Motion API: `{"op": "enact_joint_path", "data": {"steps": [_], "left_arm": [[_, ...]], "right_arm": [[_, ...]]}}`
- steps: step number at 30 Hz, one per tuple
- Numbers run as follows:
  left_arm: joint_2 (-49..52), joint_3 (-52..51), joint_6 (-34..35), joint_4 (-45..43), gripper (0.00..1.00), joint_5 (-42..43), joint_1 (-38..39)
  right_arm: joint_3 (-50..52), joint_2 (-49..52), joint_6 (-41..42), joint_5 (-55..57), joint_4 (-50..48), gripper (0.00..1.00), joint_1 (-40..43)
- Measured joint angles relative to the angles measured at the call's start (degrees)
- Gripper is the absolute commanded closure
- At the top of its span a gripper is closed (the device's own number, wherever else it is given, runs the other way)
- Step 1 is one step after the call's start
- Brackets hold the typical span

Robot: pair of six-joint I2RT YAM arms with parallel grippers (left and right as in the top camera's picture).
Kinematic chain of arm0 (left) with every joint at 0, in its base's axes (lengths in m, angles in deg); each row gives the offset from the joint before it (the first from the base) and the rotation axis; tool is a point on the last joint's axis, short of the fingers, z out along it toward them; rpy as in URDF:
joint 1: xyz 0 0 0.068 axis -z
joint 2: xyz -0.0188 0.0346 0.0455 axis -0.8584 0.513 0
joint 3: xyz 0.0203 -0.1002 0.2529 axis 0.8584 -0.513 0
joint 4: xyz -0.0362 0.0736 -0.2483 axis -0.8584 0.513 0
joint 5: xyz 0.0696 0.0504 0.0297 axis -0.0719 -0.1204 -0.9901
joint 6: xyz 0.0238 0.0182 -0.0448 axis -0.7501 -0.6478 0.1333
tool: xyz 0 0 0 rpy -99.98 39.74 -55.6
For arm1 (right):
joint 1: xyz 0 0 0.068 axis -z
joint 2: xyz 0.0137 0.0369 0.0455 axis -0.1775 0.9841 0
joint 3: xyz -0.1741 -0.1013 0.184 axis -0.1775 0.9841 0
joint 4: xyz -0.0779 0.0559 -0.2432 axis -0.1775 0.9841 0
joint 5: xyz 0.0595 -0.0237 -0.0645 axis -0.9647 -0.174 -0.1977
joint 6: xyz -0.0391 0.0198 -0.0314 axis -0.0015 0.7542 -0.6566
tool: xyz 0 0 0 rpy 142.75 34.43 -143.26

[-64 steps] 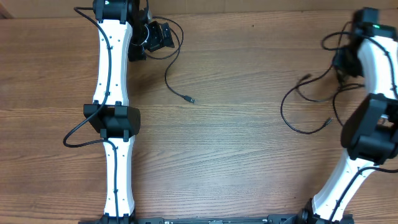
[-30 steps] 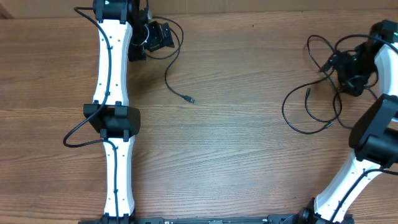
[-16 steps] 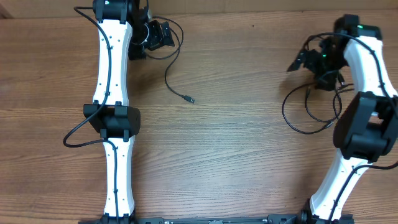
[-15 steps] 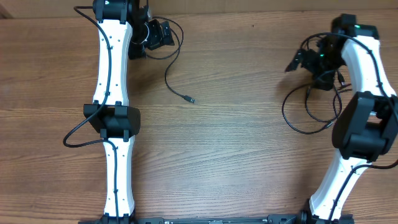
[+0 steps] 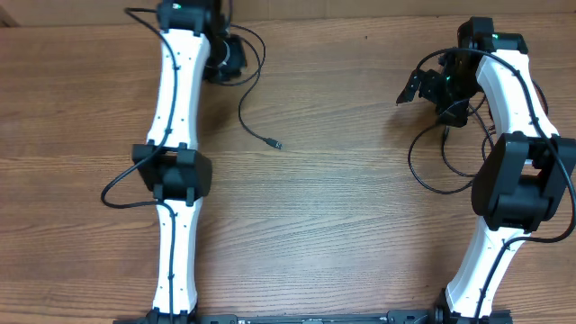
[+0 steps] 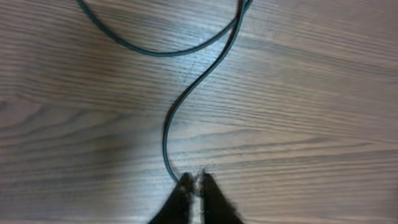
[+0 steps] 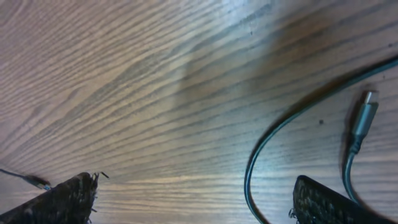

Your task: Untangle cables

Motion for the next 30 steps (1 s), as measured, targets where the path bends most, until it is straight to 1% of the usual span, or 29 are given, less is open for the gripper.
{"op": "enact_joint_path", "data": {"steps": [3,4,7,9,11,14,20,25,26,28,30], "left_arm": [[0.00,-3.80,-0.02,-3.34,0.95,-1.60,1.55],[0.00,-5.07,-0.04,-4.48,0.84,-2.03,1.81],[0.02,-7.85,-0.33,-7.52,0.57,-2.73,2.62],[0.02,-9.25,-0.24,-9.11,0.59,-3.41,2.80],[0.09,-10.45,-0.26,-10.67,0.66,-4.63,2.73],[0.09,-12.02,-0.26,-12.61,0.66,-6.45,2.62],[0.09,-17.03,-0.66,-16.94,0.61,-8.20,2.58],[0.09,-22.64,-1.57,-20.98,0.61,-8.66,2.58],[0.09,-23.54,-1.57,-21.22,0.64,-8.68,2.58],[0.07,-24.57,-1.66,-21.66,0.74,-8.92,2.58],[-0.04,-24.98,-1.73,-21.81,0.91,-9.31,2.58]], "right_arm": [[0.00,0.00,0.02,0.02,-0.92,0.00,0.00],[0.02,0.00,0.02,0.02,-1.09,0.00,0.00],[0.00,0.00,0.00,0.00,-1.20,0.00,0.00],[0.00,0.00,0.02,0.00,-1.22,0.00,0.00],[0.02,0.00,-0.02,0.00,-1.29,0.00,0.00],[0.00,0.00,0.00,0.04,-2.01,0.00,0.00],[0.00,0.00,0.00,0.02,-2.60,0.00,0.00],[0.00,0.00,0.02,0.02,-2.82,0.00,0.00],[0.02,0.00,0.00,0.04,-2.84,0.00,0.00],[0.02,0.00,0.00,0.07,-2.84,0.00,0.00],[0.02,0.00,0.00,0.02,-2.84,0.00,0.00]]}}
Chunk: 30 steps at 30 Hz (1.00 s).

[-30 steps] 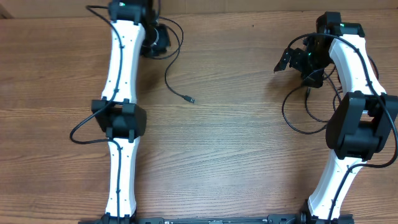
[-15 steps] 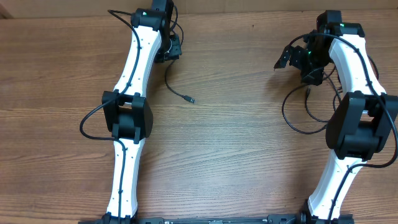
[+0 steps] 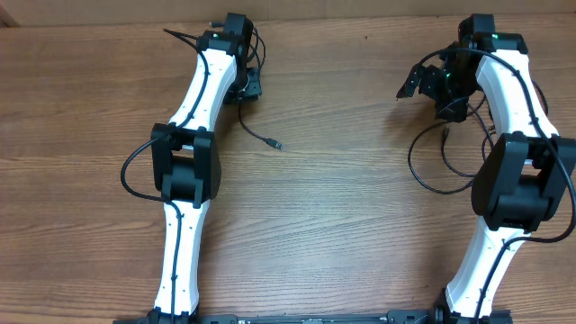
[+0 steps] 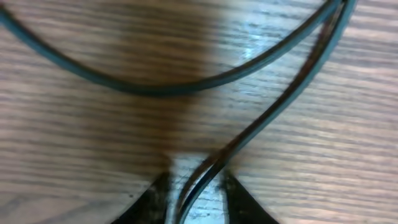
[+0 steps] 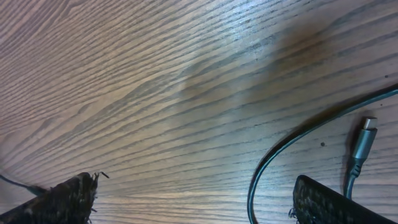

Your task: Untangle cables

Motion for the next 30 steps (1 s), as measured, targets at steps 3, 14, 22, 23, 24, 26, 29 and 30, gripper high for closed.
{"op": "enact_joint_path", "data": {"steps": [3,14,22,23,24,26,29,30], "left_arm": [[-0.33,-0.57,-0.98,0.83,0.96,0.83,-0.15],[-0.55,-0.90,-5.77,9.38,0.96,11.17,-0.26],[-0.39,-2.49,-12.87,20.52,0.96,19.58,0.31],[-0.39,-2.56,-13.66,21.66,0.96,19.87,0.57],[-0.37,-2.58,-14.47,23.15,0.96,20.11,0.94],[-0.37,-2.62,-15.87,26.16,0.96,20.57,2.01],[-0.37,-2.73,-16.87,29.31,0.96,20.72,3.78],[-0.37,-2.78,-17.16,29.83,0.96,20.74,4.52]], "right_arm": [[-0.02,0.00,0.00,0.02,-0.07,0.00,0.00],[-0.02,0.00,0.02,0.02,-1.44,0.00,0.00],[-0.02,0.00,0.02,0.02,-1.77,0.00,0.00],[-0.02,0.00,0.02,0.02,-1.60,0.00,0.00],[0.00,0.00,0.02,0.00,-1.31,0.00,0.00],[0.00,0.00,0.07,0.02,-0.76,0.00,0.00],[-0.02,0.00,0.02,0.02,-0.55,0.00,0.00],[0.00,0.00,0.07,0.00,-0.52,0.00,0.02]]}}
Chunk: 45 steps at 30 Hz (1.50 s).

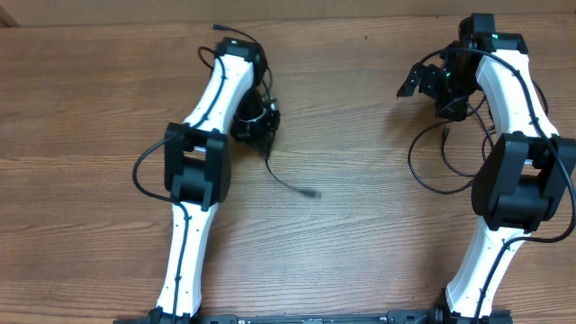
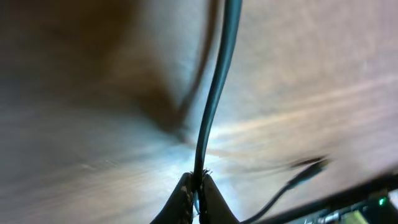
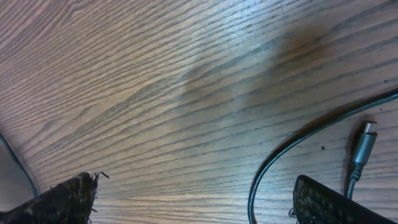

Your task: Untangle cables

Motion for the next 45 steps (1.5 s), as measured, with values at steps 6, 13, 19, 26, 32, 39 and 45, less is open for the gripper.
{"op": "enact_joint_path", "data": {"steps": [6,13,19,26,32,39,45], "left_arm": [[0.00,-0.02,0.37,0.07,0.96,0.44,3.96],[-2.51,-0.26,2.95,0.04,0.96,0.79,6.08],[-11.04,-0.39,4.57,0.09,0.72,0.37,5.07],[-13.68,-0.44,6.40,-2.16,0.57,-3.45,3.65],[-13.66,-0.44,11.67,-10.08,0.90,-10.03,3.17],[-13.66,-0.44,19.26,-21.11,0.96,-21.73,2.95],[-13.66,-0.44,23.41,-27.71,0.85,-26.18,2.03]], "right_arm": [[0.00,0.00,-0.07,0.02,0.63,0.00,-0.02],[0.00,0.00,-0.04,0.04,0.72,0.00,-0.02],[-0.02,0.00,-0.02,0.00,0.79,0.00,-0.02],[0.00,0.00,-0.02,0.00,0.85,0.00,-0.02],[0.00,0.00,0.00,0.00,0.83,0.00,-0.02],[0.00,0.00,0.00,0.02,0.85,0.00,-0.02],[0.00,0.00,-0.02,0.02,0.83,0.00,-0.02]]}}
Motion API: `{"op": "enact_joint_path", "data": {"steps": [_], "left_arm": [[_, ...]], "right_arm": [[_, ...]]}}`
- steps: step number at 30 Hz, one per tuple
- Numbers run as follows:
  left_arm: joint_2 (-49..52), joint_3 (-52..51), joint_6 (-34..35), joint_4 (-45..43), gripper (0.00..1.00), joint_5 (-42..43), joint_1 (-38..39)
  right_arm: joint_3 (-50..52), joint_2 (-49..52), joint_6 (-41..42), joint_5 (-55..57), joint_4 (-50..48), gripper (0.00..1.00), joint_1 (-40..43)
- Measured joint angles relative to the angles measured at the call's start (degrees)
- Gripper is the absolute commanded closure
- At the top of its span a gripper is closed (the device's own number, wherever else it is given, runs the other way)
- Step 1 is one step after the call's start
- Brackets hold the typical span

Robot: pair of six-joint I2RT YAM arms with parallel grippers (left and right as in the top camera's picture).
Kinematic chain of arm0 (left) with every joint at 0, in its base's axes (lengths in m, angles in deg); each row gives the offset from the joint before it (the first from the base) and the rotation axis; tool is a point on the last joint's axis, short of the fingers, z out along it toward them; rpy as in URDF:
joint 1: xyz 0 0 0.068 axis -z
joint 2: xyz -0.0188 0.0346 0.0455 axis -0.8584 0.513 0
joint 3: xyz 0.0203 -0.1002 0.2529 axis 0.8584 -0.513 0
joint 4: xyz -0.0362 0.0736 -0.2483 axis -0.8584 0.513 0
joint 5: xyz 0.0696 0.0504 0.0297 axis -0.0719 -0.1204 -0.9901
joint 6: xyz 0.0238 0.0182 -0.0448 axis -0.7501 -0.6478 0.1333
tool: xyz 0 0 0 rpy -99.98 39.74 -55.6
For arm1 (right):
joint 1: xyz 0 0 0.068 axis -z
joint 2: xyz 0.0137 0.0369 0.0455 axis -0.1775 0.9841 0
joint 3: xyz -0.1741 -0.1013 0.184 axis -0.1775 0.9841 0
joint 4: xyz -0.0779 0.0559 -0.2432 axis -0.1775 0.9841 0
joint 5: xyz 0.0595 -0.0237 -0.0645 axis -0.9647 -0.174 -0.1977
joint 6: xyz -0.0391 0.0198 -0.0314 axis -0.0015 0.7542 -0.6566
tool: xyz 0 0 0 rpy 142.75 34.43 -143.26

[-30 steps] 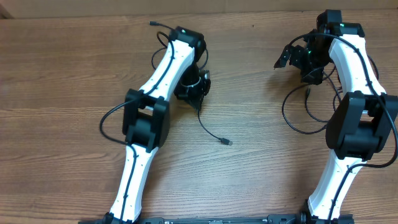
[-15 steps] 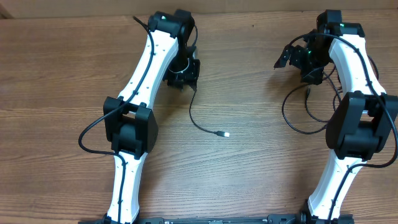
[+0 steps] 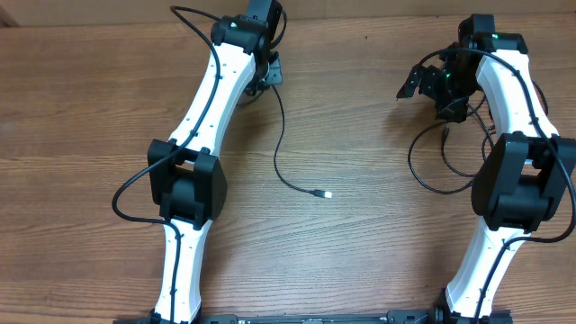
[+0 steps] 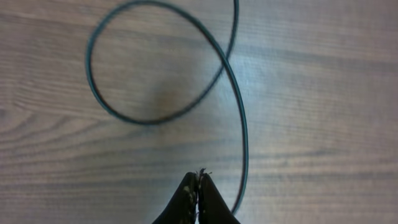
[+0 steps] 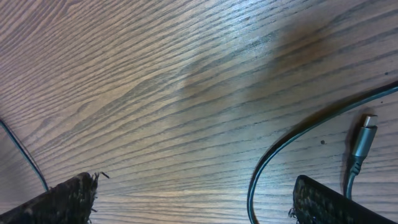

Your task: Untangle cables

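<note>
A thin black cable (image 3: pixel 279 135) runs from under my left gripper (image 3: pixel 268 74) at the table's far edge down to its plug (image 3: pixel 327 193) mid-table. In the left wrist view this cable (image 4: pixel 239 112) makes a loop on the wood and passes just right of the shut fingertips (image 4: pixel 198 182), not between them. A second cable (image 3: pixel 423 171) lies coiled at the right. Its grey plug (image 5: pixel 362 138) and a curve of cord (image 5: pixel 264 165) show in the right wrist view. My right gripper (image 3: pixel 421 83) (image 5: pixel 193 199) hangs open above the table beside them.
The wooden table (image 3: pixel 378 252) carries only the two cables. Each arm's own black supply cable (image 3: pixel 126 189) hangs off its elbow. The table's far edge (image 3: pixel 360 18) lies just behind both grippers.
My left gripper has gone from mid-left of the table back to the far edge. The cable is no longer between its tips. The plug lies slightly further right. The right arm is unchanged.
My left gripper was shut on the left cable at the far left. Then its jaws stood slightly apart around it. Then it was shut on it nearer the middle, the plug further out. Now the cable lies stretched out, and the gripper is at the far edge.
</note>
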Motion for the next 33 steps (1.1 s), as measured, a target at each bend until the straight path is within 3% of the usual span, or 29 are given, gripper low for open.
{"op": "enact_joint_path", "data": {"steps": [1,11,27,33], "left_arm": [[0.00,0.00,0.50,-0.46,0.78,-0.26,-0.20],[2.75,0.00,5.20,-1.20,0.63,-1.42,-4.13],[9.64,0.00,8.68,-1.16,0.64,2.32,-8.94],[12.15,0.13,9.60,-0.57,0.84,3.80,-8.81]], "right_arm": [[0.00,0.00,0.00,0.00,0.00,0.00,0.00],[0.00,0.00,0.00,0.00,-2.99,0.00,0.00],[0.00,0.00,0.00,0.00,-3.87,0.00,0.00],[0.00,0.00,0.00,-0.02,-3.87,0.00,0.00]]}}
